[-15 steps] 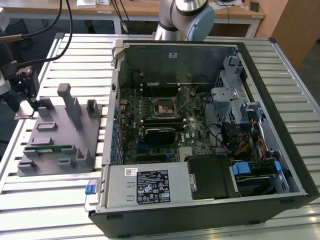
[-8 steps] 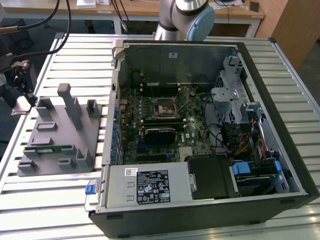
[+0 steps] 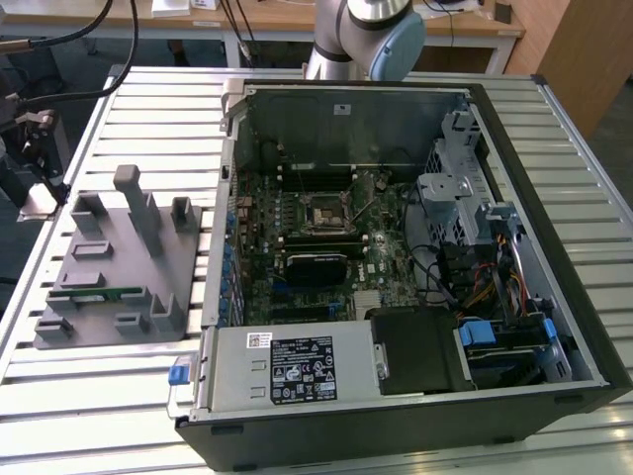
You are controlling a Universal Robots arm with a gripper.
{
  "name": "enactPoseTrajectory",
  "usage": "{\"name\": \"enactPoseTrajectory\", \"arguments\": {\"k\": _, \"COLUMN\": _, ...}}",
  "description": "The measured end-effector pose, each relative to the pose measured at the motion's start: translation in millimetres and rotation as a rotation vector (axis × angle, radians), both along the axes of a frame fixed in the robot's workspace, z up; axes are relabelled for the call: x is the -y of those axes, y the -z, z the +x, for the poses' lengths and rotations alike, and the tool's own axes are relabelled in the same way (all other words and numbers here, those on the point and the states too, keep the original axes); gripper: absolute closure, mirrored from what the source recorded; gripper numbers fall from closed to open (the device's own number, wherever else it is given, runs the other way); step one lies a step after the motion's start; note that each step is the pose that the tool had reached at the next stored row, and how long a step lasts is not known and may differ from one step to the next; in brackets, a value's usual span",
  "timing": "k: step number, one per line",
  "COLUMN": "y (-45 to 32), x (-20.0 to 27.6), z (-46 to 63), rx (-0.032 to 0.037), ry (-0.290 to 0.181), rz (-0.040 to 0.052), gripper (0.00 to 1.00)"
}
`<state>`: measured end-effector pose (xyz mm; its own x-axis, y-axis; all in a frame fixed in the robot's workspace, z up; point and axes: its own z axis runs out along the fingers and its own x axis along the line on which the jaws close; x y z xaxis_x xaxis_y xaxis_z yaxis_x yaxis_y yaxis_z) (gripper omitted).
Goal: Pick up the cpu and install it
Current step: 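Pick up the cpu and move it towards the insertion slot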
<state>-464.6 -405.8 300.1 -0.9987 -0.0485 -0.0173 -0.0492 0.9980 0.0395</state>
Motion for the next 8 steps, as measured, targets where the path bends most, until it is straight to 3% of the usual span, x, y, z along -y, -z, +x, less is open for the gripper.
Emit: {"name": "enactPoseTrajectory", "arguments": {"k": 8, "y": -12.9, "x": 0.0, "z": 0.0, "rx": 0.0, "ry": 0.0, "rz": 0.0, "gripper": 0.46}}
